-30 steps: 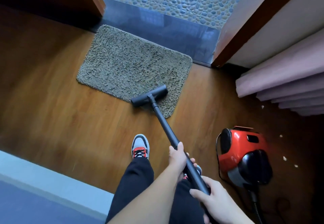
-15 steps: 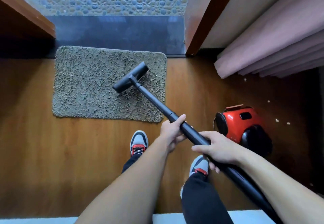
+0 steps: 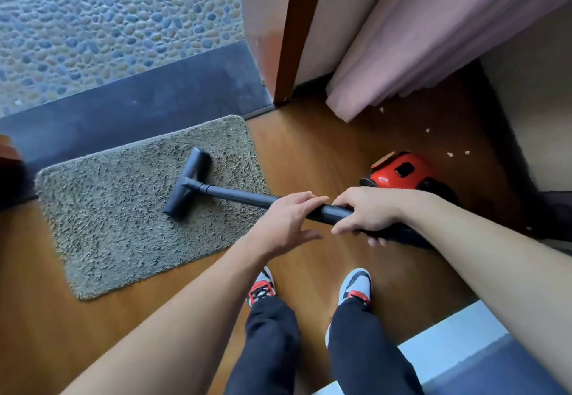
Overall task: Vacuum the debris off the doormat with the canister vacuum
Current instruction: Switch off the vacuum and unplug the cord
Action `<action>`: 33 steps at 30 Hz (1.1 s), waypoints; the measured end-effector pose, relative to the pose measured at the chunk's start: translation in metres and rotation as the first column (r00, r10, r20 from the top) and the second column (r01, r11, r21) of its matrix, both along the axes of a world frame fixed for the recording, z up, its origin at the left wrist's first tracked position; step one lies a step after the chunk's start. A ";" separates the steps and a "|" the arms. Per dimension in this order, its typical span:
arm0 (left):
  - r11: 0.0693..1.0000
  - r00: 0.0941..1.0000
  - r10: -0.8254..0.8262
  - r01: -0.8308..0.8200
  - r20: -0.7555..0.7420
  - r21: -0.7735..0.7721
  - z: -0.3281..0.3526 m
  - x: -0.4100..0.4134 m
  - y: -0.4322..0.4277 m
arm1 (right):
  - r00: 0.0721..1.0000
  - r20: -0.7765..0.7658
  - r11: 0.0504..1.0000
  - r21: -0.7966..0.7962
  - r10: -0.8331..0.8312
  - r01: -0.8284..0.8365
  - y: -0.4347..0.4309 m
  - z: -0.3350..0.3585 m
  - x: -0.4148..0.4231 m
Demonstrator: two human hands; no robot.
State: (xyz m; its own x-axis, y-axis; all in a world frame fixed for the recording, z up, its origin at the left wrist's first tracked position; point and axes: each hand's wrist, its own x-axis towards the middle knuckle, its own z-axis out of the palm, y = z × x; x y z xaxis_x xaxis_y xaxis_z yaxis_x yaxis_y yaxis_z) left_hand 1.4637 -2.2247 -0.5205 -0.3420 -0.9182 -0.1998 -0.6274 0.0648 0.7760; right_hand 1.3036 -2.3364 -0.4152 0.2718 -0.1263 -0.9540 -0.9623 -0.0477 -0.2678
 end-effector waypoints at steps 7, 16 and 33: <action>0.997 0.999 0.019 -0.017 0.028 -0.075 0.002 -0.010 -0.048 | 0.920 -0.019 0.744 -0.582 0.392 -0.329 -0.018 0.039 -0.006; 0.985 0.992 0.124 -0.123 0.000 -0.122 0.016 -0.069 -0.101 | 0.723 0.683 0.415 -0.633 -0.098 0.654 0.034 0.050 -0.138; 0.878 0.985 0.109 -0.158 -0.131 -0.452 -0.049 -0.173 -0.162 | 0.866 0.350 0.416 -0.771 -0.357 0.483 0.013 -0.158 -0.284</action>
